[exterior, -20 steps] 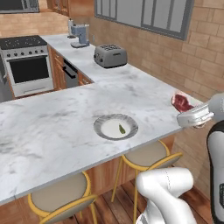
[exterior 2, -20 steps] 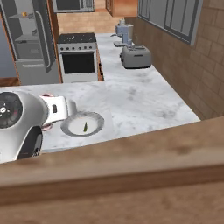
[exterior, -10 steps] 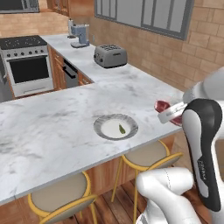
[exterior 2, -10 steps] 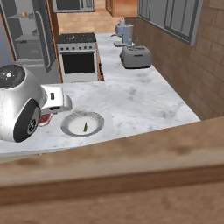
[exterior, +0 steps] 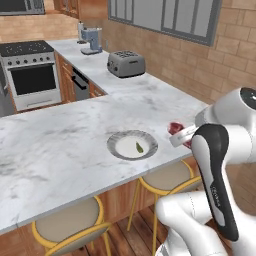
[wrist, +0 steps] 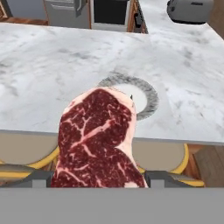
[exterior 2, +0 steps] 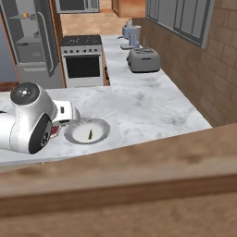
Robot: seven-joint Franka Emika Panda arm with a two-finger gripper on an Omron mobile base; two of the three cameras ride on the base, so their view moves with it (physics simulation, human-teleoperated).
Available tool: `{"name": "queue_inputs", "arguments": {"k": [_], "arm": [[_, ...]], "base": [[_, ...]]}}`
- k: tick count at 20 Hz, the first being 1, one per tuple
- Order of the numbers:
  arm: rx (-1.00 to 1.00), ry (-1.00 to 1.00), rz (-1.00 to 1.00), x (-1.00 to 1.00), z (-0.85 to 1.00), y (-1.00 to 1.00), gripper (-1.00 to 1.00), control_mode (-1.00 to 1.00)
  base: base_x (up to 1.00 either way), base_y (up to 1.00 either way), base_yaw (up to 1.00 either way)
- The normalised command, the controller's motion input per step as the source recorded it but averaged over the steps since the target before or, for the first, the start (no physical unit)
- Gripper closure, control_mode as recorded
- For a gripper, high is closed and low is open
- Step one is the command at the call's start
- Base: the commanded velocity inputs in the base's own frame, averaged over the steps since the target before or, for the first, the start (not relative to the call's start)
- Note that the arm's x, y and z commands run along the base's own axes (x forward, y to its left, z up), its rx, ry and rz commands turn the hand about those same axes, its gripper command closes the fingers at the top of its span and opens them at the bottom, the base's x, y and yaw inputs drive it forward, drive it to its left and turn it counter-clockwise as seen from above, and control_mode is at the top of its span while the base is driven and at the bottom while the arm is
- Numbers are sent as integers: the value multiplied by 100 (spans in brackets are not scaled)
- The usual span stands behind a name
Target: Take the cheese, steak, and lemon wedge from the fridge and place them on the plate on the dining counter to create an appetizer plate.
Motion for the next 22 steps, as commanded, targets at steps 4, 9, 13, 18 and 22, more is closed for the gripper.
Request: {"name": "queue_inputs", "arguments": {"k": [4,9,13,18,22], "arm": [[1,8,0,43,-28,0,100,-100],[0,12,0,42,-27,0,100,-100],[0,16,3,45,-18,0,100,-100],[0,6,2,57,-26,-1,100,-100],[0,0,0,60,-25,-5,100,-100]], "base": [[0,0,0],[0,0,0],[0,0,0],[0,0,0],[0,0,0]]}}
